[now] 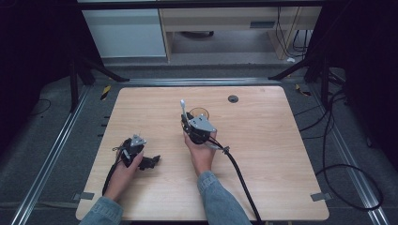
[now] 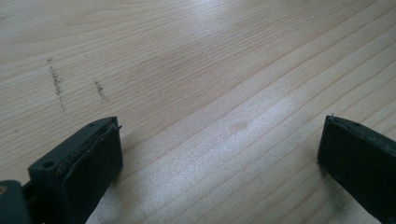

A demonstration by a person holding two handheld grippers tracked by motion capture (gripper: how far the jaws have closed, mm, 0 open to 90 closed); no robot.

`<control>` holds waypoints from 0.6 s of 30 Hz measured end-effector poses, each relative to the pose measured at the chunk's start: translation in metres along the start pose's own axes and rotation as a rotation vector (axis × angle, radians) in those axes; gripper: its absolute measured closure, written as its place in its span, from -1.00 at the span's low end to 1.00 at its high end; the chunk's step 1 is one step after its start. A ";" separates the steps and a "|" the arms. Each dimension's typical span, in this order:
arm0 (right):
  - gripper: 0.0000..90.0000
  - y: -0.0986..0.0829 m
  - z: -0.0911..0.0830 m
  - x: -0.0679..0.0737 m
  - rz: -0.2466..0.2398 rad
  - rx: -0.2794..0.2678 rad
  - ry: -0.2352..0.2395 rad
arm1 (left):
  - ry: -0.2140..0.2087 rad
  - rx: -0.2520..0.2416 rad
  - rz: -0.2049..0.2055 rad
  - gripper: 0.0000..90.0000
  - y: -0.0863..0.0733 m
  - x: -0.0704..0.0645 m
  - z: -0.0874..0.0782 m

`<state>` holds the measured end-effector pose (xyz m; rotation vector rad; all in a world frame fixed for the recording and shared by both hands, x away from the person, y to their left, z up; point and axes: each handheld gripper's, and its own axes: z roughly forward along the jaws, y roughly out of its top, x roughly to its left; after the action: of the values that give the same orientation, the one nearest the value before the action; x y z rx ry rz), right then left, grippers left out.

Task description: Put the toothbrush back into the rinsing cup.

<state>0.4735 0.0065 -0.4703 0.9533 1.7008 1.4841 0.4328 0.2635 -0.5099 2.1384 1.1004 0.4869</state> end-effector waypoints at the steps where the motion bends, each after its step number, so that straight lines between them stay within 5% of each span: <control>1: 0.63 0.001 -0.001 0.000 -0.002 0.002 0.002 | 0.000 0.000 0.000 -1.00 0.000 0.000 0.000; 18: 0.34 0.012 -0.020 0.001 -0.037 0.060 0.038 | 0.000 0.000 0.001 -1.00 0.000 0.000 0.000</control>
<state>0.4567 -0.0013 -0.4556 0.9250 1.7905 1.4427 0.4328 0.2636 -0.5099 2.1389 1.0997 0.4870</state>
